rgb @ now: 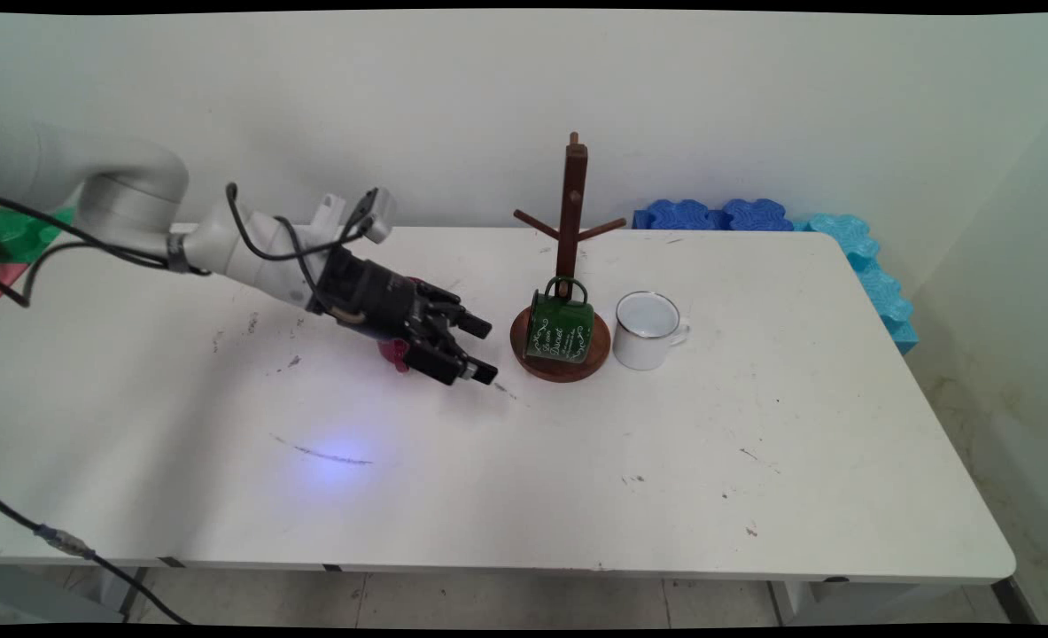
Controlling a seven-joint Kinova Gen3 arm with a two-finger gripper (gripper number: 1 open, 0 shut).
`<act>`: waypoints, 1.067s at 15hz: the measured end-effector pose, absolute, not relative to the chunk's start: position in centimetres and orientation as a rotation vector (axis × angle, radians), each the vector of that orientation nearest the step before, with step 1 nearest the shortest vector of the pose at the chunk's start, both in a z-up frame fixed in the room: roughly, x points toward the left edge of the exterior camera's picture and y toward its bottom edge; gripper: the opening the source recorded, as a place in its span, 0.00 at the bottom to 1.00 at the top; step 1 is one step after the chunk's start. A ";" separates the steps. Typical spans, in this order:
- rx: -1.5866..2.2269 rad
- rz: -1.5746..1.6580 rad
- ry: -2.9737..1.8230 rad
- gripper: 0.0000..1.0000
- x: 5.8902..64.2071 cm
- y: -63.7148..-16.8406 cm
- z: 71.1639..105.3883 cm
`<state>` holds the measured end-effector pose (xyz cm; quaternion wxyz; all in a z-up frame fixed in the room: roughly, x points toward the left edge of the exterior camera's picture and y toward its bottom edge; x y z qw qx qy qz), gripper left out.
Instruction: Pick up the green mug from the rack
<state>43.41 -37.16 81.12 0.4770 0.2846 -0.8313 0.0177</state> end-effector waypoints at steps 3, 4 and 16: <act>0.703 0.049 -2.009 1.00 42.4 -37.1 79.6; 0.704 0.053 -2.003 1.00 42.2 -37.1 79.2; 0.730 0.099 -1.952 1.00 42.1 -37.0 77.2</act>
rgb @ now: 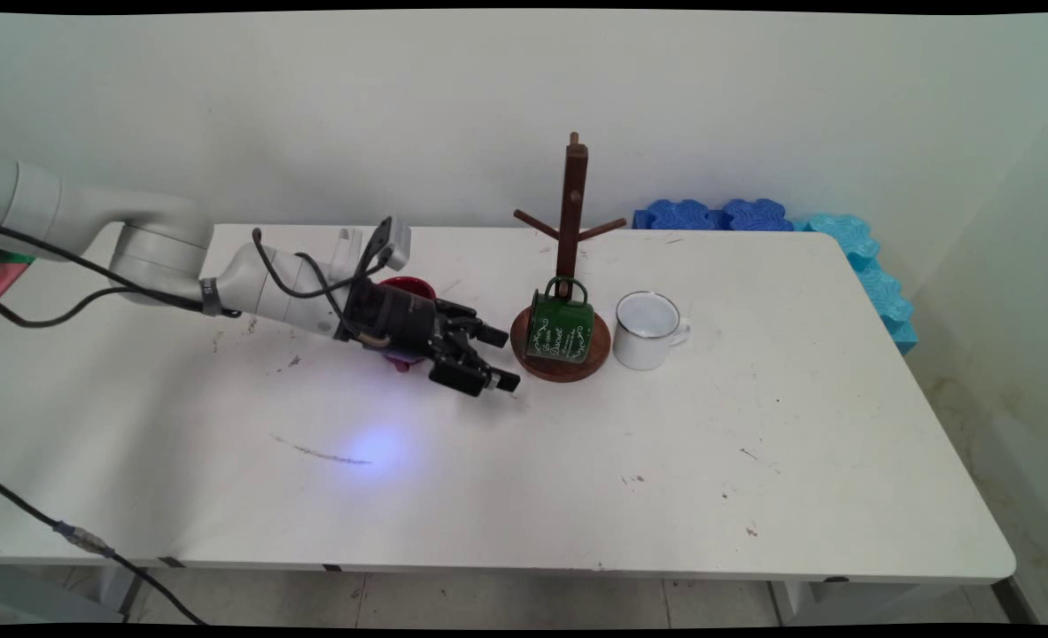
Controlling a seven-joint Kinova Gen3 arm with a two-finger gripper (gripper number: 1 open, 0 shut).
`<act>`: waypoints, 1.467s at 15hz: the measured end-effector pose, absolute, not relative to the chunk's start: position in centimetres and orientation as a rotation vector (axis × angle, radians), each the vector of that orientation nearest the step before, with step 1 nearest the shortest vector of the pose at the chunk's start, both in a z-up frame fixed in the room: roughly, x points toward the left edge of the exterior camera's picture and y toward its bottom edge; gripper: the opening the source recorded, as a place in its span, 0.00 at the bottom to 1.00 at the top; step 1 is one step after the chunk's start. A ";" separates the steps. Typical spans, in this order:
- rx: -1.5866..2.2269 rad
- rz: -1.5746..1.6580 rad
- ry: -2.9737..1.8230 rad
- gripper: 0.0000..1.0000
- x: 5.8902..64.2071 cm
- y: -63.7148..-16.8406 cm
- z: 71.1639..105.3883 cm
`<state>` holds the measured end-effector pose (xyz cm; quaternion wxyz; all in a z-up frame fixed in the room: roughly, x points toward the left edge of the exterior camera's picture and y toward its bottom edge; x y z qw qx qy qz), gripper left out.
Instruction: Pick up the green mug from the rack
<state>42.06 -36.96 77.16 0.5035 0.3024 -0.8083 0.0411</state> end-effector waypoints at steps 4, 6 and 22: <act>0.744 0.123 -1.932 1.00 42.7 -37.6 77.9; 0.751 0.133 -1.923 1.00 43.0 -37.9 78.2; 0.766 0.120 -1.896 1.00 41.8 -40.0 78.8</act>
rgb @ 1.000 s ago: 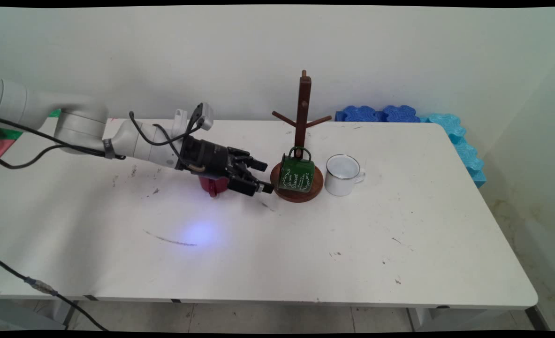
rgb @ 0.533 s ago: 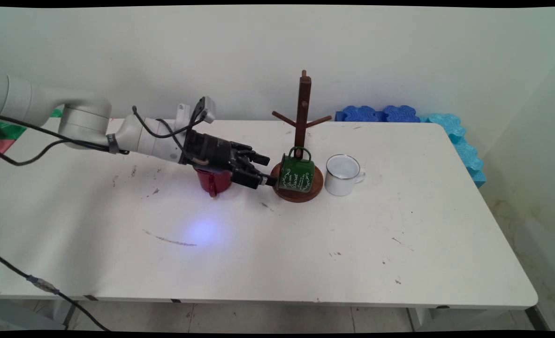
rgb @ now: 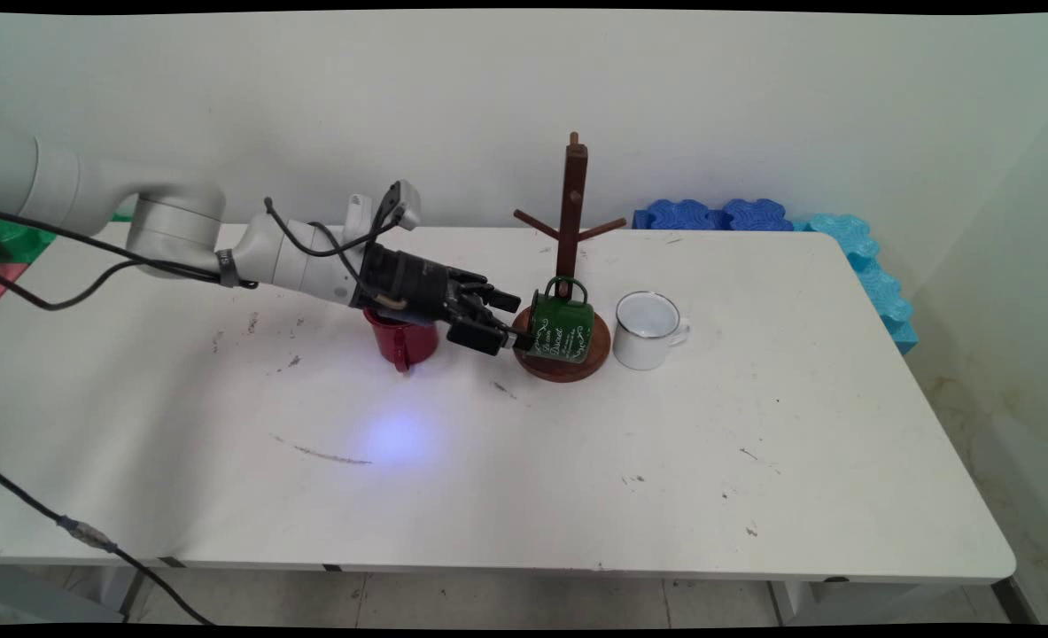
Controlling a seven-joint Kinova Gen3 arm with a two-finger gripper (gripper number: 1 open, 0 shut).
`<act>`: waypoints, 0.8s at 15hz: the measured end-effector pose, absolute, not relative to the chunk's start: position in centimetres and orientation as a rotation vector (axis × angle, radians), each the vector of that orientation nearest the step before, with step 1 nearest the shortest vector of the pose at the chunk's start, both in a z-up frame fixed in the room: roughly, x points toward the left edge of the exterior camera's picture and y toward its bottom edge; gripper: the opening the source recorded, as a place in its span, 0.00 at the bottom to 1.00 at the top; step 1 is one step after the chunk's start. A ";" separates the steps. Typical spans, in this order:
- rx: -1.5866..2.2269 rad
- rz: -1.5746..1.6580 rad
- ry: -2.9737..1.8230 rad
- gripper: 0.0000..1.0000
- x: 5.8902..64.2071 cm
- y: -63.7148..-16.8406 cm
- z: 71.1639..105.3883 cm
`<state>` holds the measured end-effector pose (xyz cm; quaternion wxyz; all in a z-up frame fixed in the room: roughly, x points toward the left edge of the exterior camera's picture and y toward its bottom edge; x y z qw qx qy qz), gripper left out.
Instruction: Pick up the green mug from the rack, then place the picked object on the table
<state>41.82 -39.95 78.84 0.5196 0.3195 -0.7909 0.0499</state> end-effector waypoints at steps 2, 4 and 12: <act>0.766 0.116 -1.897 1.00 41.5 -40.2 78.8; 0.765 0.114 -1.896 1.00 41.3 -40.4 78.8; 0.762 0.109 -1.895 0.00 40.7 -40.6 78.8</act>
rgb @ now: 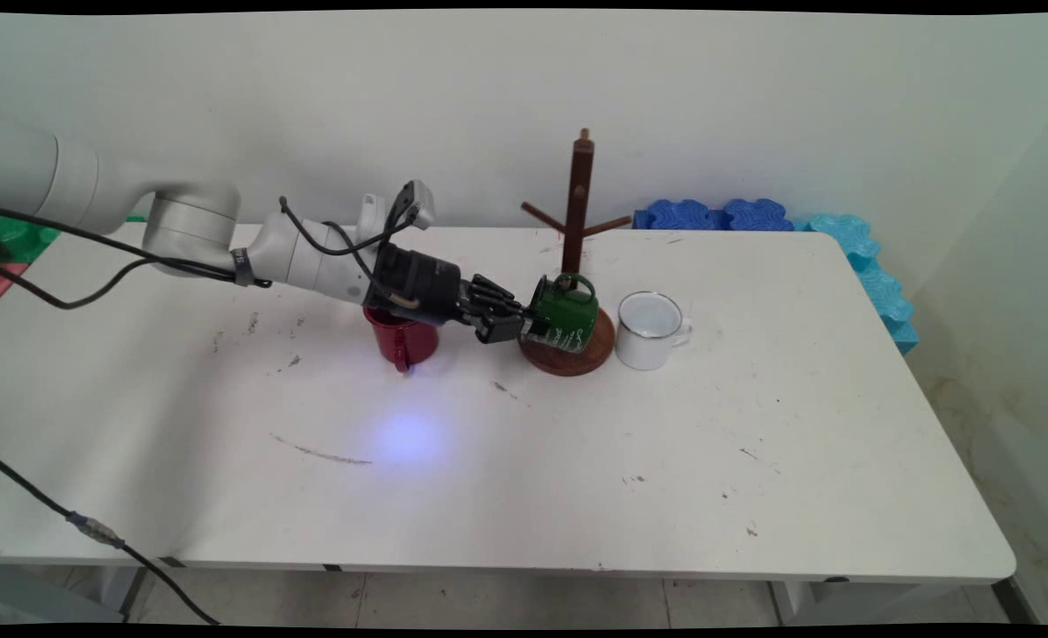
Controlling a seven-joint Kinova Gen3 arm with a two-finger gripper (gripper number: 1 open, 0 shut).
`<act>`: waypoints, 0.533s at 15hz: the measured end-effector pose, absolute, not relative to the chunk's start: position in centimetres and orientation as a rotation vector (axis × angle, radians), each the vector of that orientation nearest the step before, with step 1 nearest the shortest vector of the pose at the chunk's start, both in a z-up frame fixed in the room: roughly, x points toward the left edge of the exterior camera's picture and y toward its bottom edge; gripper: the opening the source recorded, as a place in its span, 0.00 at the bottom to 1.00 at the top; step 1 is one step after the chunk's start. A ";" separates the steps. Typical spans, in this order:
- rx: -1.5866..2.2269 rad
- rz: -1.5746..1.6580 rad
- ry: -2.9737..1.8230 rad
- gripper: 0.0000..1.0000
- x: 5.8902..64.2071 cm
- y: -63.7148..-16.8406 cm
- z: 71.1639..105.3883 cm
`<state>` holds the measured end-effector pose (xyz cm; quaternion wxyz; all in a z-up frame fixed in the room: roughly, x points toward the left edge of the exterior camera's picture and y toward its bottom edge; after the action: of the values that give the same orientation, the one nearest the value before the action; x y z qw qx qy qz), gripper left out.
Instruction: Place the picked object on the table
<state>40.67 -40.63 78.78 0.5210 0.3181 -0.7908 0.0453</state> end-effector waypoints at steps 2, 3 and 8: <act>0.762 0.106 -1.896 0.00 40.6 -40.6 78.8; 0.761 0.105 -1.896 0.00 40.5 -40.5 78.8; 0.758 0.103 -1.896 0.00 40.4 -40.3 78.8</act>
<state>40.38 -40.26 78.85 0.5216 0.3165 -0.7912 0.0428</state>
